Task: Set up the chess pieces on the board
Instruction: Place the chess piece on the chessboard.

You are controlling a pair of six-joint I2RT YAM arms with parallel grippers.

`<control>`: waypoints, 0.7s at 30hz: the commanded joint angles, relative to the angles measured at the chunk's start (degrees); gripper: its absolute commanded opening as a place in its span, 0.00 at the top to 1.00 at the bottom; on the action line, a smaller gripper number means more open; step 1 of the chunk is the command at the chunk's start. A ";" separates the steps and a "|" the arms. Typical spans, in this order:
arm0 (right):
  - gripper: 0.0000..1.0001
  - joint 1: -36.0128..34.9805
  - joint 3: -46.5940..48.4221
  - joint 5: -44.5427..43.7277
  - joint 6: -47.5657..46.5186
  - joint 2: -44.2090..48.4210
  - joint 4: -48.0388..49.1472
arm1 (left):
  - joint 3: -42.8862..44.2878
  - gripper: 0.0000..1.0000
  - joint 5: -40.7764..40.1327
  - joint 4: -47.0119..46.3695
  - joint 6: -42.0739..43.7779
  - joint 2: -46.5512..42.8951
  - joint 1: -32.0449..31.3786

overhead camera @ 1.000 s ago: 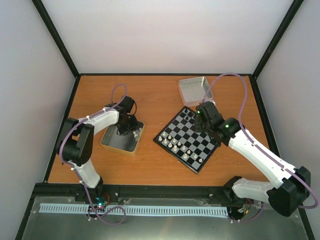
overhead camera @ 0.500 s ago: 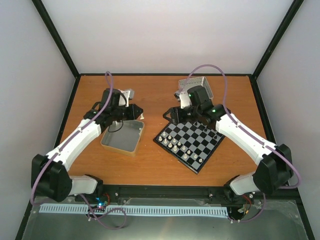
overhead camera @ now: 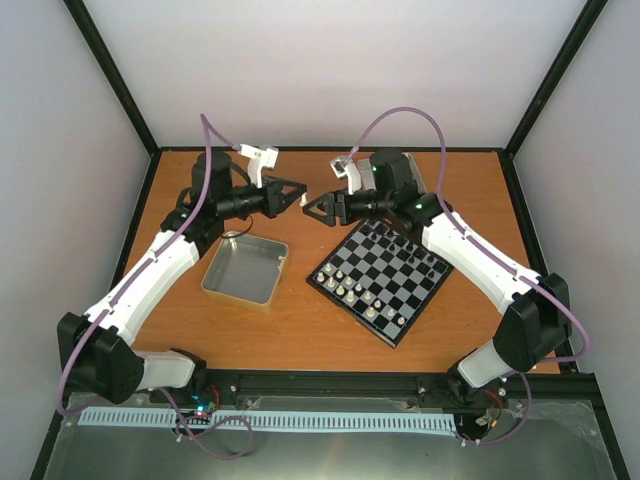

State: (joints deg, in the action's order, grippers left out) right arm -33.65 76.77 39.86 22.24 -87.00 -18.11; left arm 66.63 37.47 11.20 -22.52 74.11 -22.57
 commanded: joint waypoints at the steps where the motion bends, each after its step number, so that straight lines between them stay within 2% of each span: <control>1: 0.39 -1.17 0.79 -1.04 -0.54 -0.34 3.31 | 1.67 0.88 4.57 -6.15 -3.21 0.08 -0.28; 9: 0.50 -1.48 -1.62 -2.36 1.83 1.12 8.09 | 1.04 0.88 5.10 -6.95 -4.43 0.13 -0.28; 15: 0.72 -1.50 -1.76 -3.40 1.85 0.95 8.37 | 0.13 0.87 4.35 -8.39 -5.99 -0.54 -0.28; 21: 0.73 -1.66 -2.69 -3.99 1.62 2.01 9.82 | -0.88 0.87 4.12 -8.87 -6.92 -0.62 -0.28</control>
State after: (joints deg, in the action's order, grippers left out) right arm -35.14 74.89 38.04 24.27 -86.52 -10.24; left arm 66.00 40.29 5.15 -28.12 74.19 -22.55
